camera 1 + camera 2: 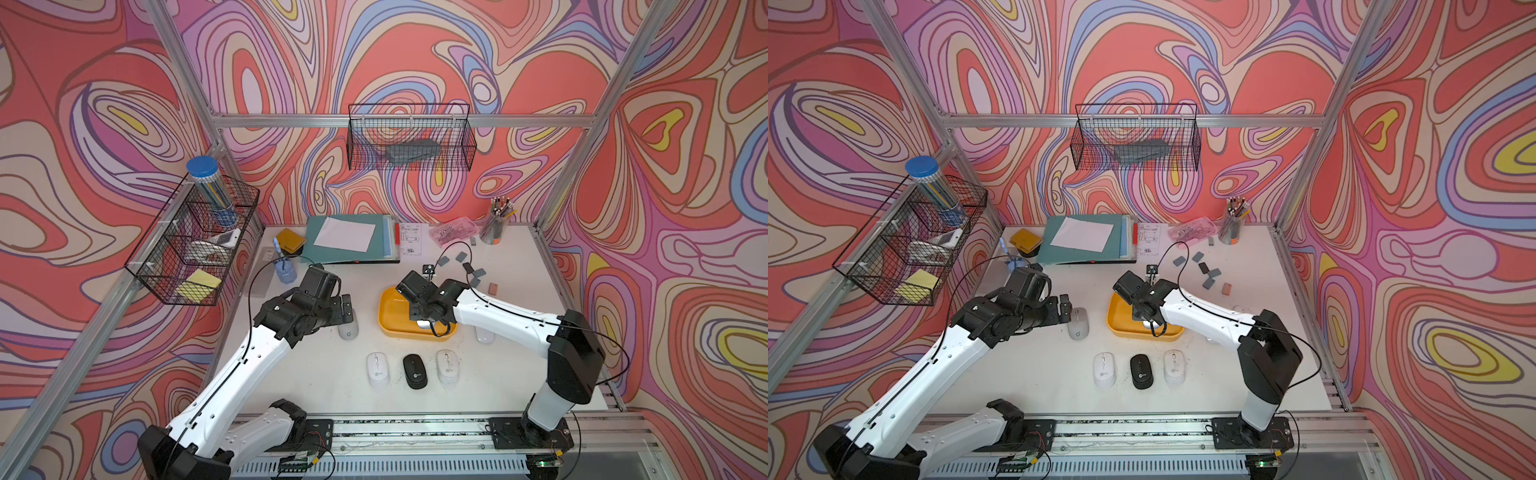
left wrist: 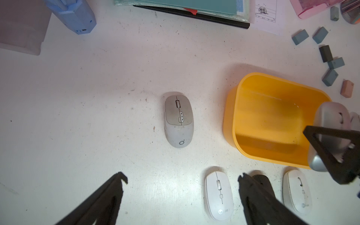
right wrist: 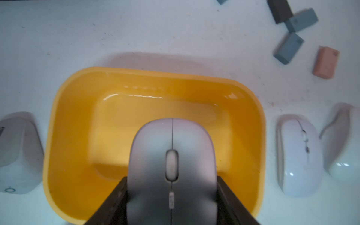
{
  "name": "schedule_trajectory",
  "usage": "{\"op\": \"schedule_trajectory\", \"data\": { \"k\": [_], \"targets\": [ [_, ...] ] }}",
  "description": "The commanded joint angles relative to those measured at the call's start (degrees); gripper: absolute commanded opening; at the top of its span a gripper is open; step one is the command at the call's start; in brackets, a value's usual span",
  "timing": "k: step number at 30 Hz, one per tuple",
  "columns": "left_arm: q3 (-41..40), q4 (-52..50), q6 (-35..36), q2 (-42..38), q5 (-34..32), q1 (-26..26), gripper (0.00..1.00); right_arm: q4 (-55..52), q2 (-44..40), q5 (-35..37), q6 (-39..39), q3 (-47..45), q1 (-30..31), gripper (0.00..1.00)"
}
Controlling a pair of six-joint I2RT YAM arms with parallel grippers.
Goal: Take out the mouse from the storage box
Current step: Pick up the mouse from the storage box, then place the mouse at the center of the board.
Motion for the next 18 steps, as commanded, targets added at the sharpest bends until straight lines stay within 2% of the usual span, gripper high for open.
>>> {"op": "schedule_trajectory", "data": {
  "k": [1,3,7,18],
  "targets": [
    [-0.68,0.85,0.19,-1.18,1.09,0.25,0.96,-9.48,-7.74,3.55,7.90,-5.82,-0.77,0.56],
    [-0.73,1.01,0.16,-1.11,1.68,0.31,0.96,-10.93,-12.43,3.10,12.45,-11.45,-1.72,0.56],
    [-0.68,1.23,0.05,-1.25,2.23,0.30,0.96,-6.46,-18.90,-2.78,16.14,-22.75,-4.86,0.55],
    [-0.68,0.88,0.25,-0.67,1.97,0.24,0.96,-0.89,-14.56,-8.50,18.56,-31.59,-6.40,0.56]
  ]
}}
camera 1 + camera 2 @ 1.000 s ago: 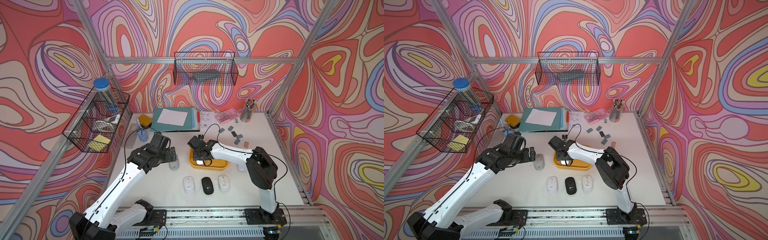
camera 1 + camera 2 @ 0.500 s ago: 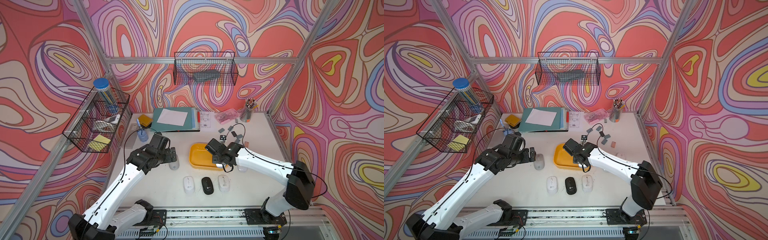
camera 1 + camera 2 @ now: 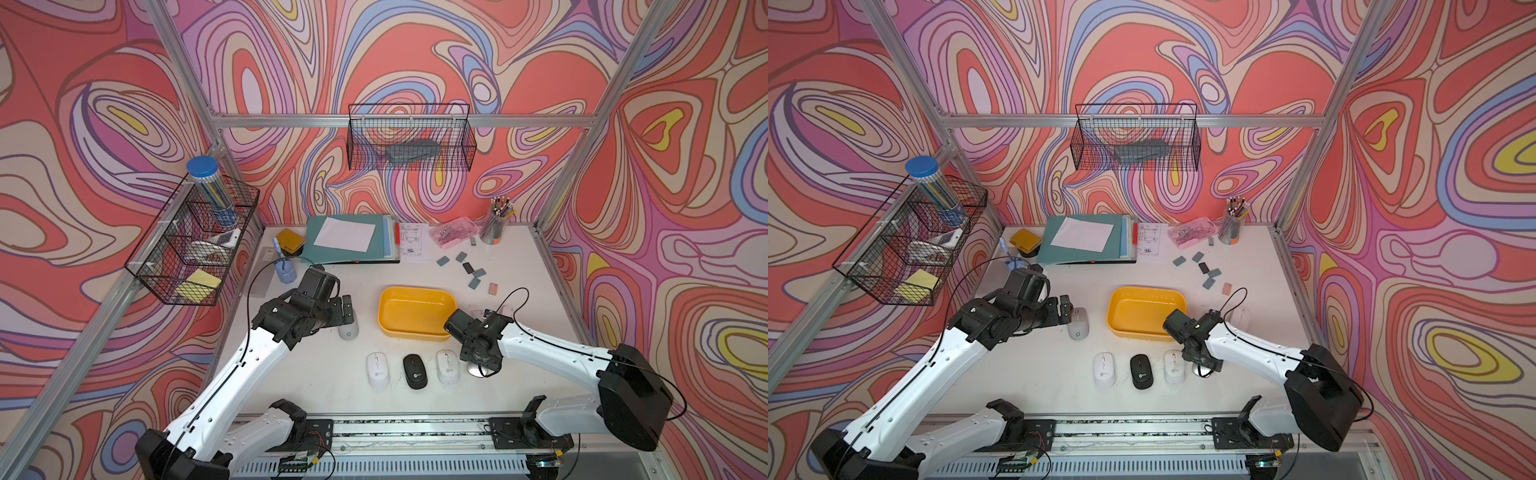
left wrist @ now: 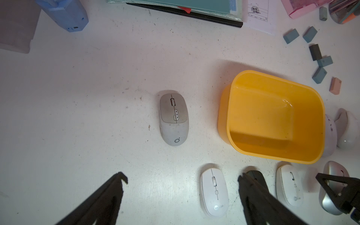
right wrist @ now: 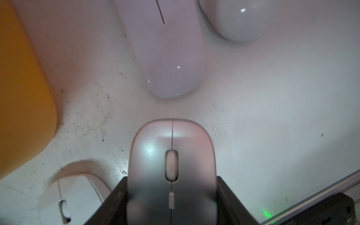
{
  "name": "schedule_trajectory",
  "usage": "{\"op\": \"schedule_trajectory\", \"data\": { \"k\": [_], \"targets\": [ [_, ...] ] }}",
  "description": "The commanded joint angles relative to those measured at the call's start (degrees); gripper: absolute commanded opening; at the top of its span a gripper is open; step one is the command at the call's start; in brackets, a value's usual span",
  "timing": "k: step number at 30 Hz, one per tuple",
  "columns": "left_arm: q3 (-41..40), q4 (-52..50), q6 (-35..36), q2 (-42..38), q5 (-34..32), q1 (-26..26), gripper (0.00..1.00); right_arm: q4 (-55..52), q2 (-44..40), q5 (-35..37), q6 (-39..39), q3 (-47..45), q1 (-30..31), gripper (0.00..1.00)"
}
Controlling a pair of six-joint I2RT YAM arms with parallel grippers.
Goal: Take out the mouse from the storage box
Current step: Place the mouse at the center of the board.
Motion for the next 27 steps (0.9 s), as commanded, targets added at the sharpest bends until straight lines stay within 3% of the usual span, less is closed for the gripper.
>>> {"op": "schedule_trajectory", "data": {
  "k": [1,8,18,27],
  "targets": [
    [-0.52,0.69,0.38,0.03,0.42,0.27,0.96,3.62,2.12,-2.39,1.55,-1.45,-0.41,0.56],
    [-0.48,0.74,0.45,0.77,0.42,0.25,0.96,7.36,5.49,-4.59,0.83,-3.02,-0.49,0.58],
    [-0.40,0.60,0.39,1.62,0.81,0.27,0.96,7.79,7.69,-6.62,0.31,-3.37,-0.54,0.74],
    [-0.20,0.60,0.41,2.09,0.60,0.29,0.96,-0.42,-1.32,-2.65,1.10,2.11,0.48,0.77]
  ]
}}
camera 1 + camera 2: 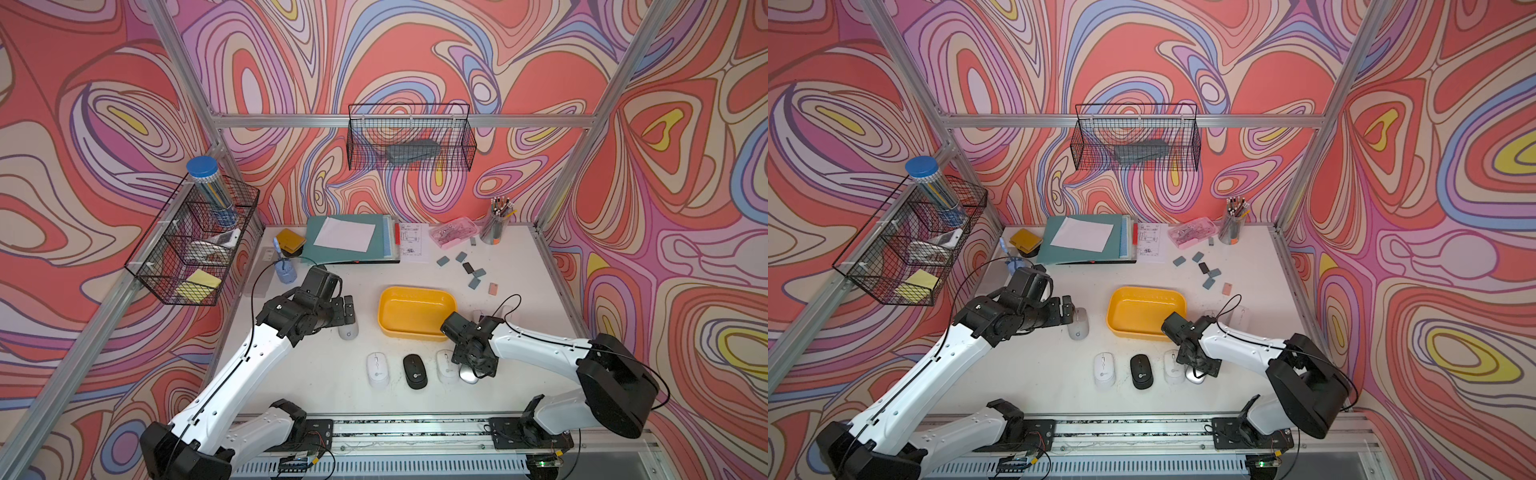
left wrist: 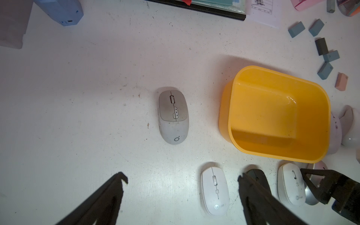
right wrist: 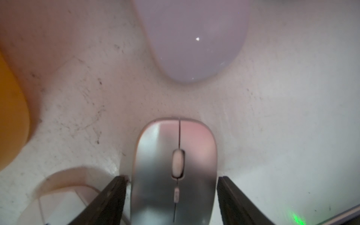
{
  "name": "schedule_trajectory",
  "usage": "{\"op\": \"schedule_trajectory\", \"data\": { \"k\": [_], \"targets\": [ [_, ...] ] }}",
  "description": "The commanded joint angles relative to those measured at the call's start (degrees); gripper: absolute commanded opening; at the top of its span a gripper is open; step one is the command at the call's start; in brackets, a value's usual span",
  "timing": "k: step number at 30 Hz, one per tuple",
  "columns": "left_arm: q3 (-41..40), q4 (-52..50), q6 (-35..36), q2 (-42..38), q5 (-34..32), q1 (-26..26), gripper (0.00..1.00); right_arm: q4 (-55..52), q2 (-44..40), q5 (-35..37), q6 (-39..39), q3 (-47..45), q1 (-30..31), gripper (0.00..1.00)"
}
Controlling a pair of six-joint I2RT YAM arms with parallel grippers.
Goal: Take out the mouse from the storage box
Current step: Place the mouse at the center of the board, then reset both arms
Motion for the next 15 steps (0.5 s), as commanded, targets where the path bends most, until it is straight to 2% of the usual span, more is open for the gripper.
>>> {"op": "schedule_trajectory", "data": {
  "k": [1,5,7,10,12,14,15],
  "targets": [
    [-0.13,0.60,0.23,0.52,-0.18,0.29,0.96,-6.56,-5.58,2.73,0.19,4.99,1.08,0.77],
    [2.90,-0.54,0.45,2.16,-0.05,0.26,0.96,-11.52,-9.84,10.55,-3.49,14.70,3.04,0.79],
    [6.05,-1.76,0.54,3.03,-2.74,0.18,0.99,-11.90,-10.66,16.21,-8.05,19.75,3.11,0.81],
    [10.23,-1.24,1.51,3.50,-9.63,0.14,0.99,-7.20,-10.19,24.72,-18.91,26.36,3.06,0.87],
    [10.16,2.76,0.85,3.05,-14.89,0.23,0.99,-2.22,-7.30,32.61,-27.21,29.44,2.96,0.98],
    [5.44,11.10,0.72,1.92,-20.17,0.19,0.99,1.32,-3.40,42.13,-29.77,30.71,3.00,0.98],
    [2.21,16.36,1.67,1.47,-22.67,0.19,0.99,5.93,-1.21,45.80,-36.52,30.40,2.87,0.98]
  ]
}}
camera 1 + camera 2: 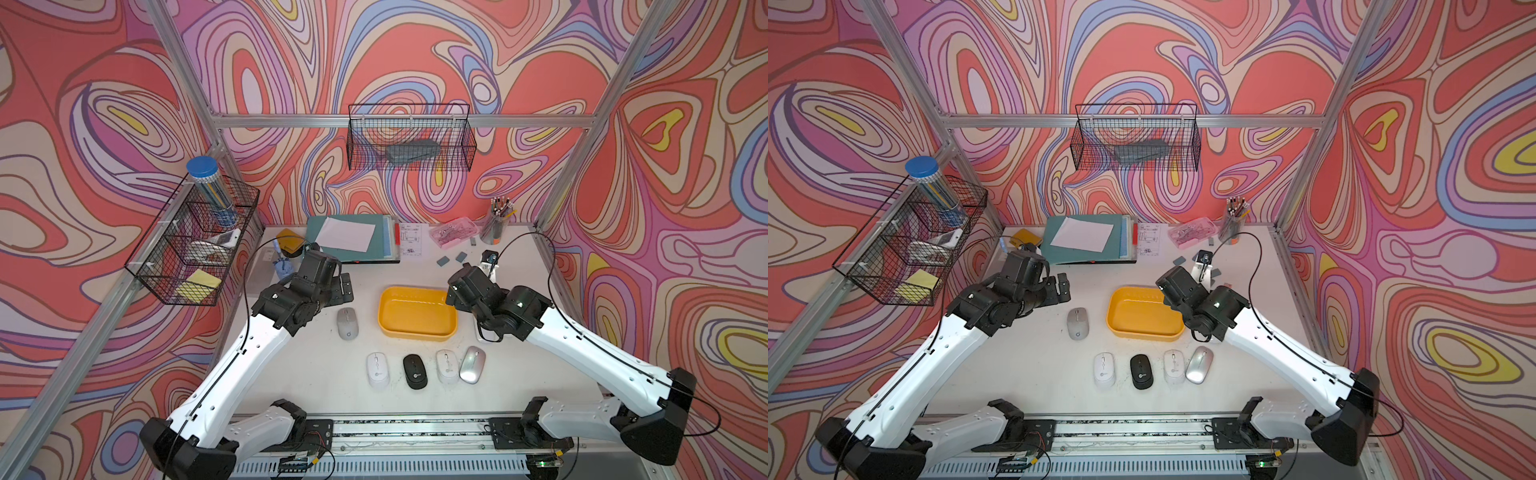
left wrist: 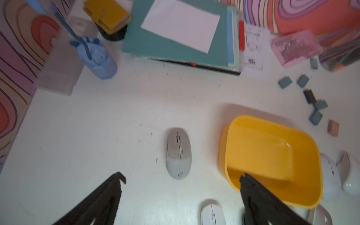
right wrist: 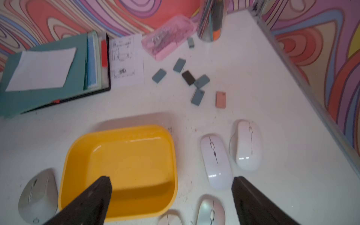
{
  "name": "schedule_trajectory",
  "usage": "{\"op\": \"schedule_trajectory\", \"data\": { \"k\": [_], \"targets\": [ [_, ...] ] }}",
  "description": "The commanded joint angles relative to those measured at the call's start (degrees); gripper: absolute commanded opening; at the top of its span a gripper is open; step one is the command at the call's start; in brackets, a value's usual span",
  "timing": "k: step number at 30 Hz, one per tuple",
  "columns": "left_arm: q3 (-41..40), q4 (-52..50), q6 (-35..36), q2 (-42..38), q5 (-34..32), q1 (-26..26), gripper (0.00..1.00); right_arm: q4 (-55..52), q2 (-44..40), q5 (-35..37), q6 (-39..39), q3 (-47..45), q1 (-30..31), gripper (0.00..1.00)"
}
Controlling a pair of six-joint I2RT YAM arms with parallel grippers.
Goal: Take out the mouse from the storage box
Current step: Reset both arms
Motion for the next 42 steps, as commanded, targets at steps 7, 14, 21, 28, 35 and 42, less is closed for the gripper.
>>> {"op": "schedule_trajectory", "data": {
  "k": [7,14,21,28,35,42],
  "targets": [
    [-26.12,49.70,26.07,-1.98,-10.95,1.59,0.99,9.49,16.37,26.04,-16.98,0.30,-12.46,0.98],
    [-36.12,65.99,27.13,2.54,0.81,12.88,0.99,62.38,9.13,6.93,-38.69,-28.49,-25.40,0.98],
    [-39.61,70.35,28.53,9.10,6.68,19.49,0.99,92.89,14.90,0.24,-43.09,-42.84,-29.20,0.98],
    [-43.85,80.62,34.13,12.58,7.08,20.41,0.99,118.53,22.57,-5.97,-51.40,-48.70,-30.47,0.98],
    [-44.42,89.73,33.41,22.23,10.88,22.75,0.99,118.20,20.93,-14.76,-47.89,-51.20,-34.59,0.98],
    [-47.19,97.09,32.47,24.71,10.33,23.60,0.99,114.89,20.17,-21.36,-45.43,-50.64,-37.94,0.98]
  ]
}}
